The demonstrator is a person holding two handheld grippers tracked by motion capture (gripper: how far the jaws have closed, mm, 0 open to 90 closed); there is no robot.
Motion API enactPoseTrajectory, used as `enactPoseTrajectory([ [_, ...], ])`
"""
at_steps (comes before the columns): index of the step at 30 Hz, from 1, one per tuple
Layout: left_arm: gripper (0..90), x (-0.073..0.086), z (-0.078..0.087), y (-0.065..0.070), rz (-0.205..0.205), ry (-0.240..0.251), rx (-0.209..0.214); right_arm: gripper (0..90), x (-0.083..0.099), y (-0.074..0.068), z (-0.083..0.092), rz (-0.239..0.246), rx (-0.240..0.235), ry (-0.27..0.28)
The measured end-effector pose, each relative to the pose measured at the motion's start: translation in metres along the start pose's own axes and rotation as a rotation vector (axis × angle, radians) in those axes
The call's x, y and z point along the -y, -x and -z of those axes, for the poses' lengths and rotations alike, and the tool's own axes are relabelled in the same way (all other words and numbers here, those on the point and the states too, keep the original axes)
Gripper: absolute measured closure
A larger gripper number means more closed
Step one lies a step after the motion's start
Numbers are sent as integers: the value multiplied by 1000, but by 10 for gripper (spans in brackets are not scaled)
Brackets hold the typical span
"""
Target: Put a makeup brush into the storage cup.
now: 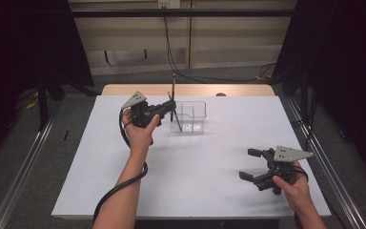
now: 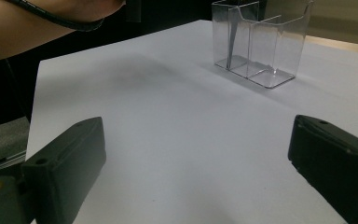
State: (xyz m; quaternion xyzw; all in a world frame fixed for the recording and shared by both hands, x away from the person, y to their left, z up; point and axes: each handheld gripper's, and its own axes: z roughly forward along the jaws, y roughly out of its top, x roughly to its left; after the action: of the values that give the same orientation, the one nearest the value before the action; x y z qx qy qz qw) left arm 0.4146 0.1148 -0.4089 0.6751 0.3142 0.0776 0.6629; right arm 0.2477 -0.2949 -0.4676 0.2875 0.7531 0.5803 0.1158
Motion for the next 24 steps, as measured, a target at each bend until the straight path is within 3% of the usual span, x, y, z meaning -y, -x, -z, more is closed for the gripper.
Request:
enactPoseTrajectory([
  [24,843,-6,-14,-7,-15,-10,-40,39,-1,0,3,9,4,7],
])
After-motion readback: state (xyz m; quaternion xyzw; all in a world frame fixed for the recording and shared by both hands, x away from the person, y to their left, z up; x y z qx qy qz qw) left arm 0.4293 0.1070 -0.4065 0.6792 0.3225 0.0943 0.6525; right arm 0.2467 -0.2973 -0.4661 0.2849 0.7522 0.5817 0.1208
